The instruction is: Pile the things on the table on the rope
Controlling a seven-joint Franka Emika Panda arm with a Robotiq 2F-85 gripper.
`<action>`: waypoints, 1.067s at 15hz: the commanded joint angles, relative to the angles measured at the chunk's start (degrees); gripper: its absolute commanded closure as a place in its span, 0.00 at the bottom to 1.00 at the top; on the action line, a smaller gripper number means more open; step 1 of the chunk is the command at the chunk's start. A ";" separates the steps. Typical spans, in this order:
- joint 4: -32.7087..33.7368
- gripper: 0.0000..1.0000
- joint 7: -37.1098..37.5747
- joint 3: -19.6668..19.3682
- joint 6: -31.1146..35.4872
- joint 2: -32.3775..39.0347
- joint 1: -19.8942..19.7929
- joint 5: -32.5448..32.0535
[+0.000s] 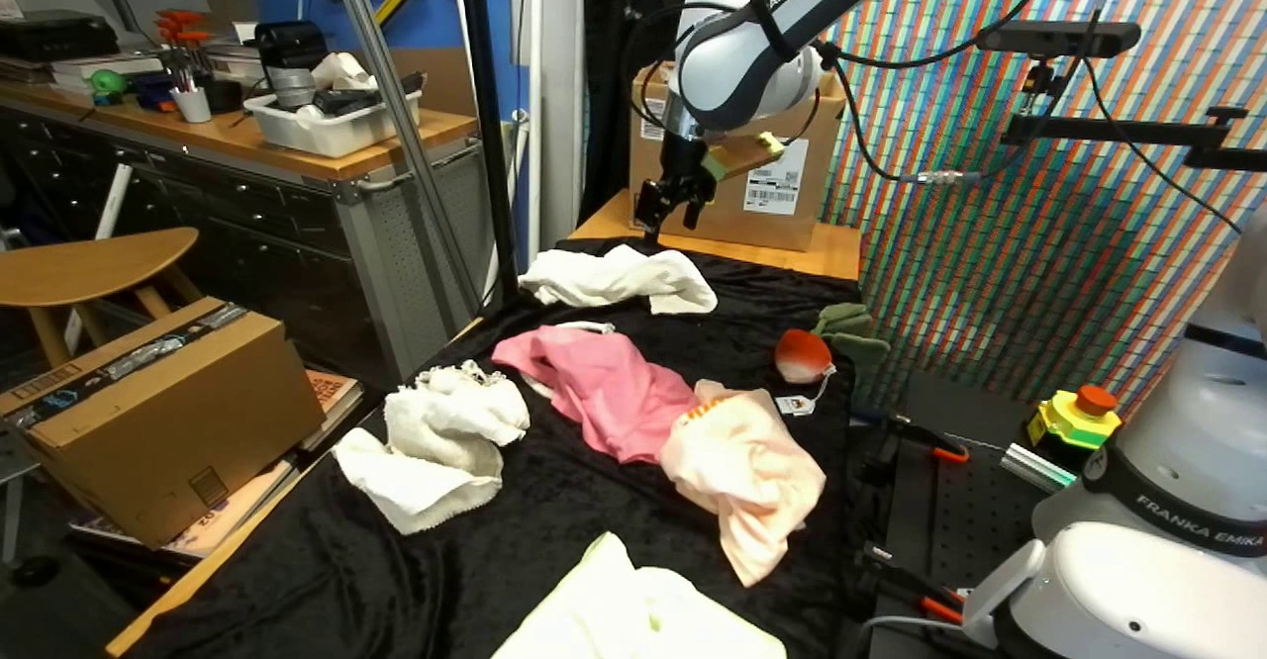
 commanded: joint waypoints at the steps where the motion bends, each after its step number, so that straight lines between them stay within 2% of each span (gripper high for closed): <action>1: 5.53 0.00 -6.86 0.62 -1.72 5.55 -2.77 3.55; 7: 12.96 0.00 -14.96 2.43 -5.58 13.73 -7.45 7.82; 16: 21.92 0.00 -18.20 4.27 -12.15 20.66 -10.23 8.34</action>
